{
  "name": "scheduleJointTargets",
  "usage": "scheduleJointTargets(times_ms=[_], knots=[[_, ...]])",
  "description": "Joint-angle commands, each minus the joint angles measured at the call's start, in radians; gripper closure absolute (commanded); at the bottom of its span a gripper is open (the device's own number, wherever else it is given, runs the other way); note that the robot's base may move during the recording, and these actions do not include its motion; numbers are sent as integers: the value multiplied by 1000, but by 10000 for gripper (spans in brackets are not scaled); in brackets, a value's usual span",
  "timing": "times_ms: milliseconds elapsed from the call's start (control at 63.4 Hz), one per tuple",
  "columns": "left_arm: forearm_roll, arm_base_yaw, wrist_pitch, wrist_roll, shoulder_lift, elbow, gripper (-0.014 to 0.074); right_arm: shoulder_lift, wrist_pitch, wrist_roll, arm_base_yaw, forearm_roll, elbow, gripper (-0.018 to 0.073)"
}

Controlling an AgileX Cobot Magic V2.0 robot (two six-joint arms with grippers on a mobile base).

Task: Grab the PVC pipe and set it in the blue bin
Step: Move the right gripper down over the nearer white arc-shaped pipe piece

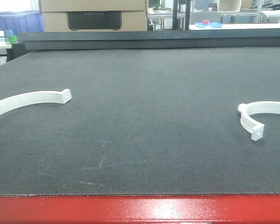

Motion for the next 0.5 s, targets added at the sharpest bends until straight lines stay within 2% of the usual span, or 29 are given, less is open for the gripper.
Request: scheduleJointTargets(times_ms=[0,489], knots=[[-6,-4,-19,-4,-3,-2,707,-4,-24,-10,2,-8,0,713],[-6,-4,-19,-4,-3,-2,707,-4,-24,-10,2,-8,0,713]])
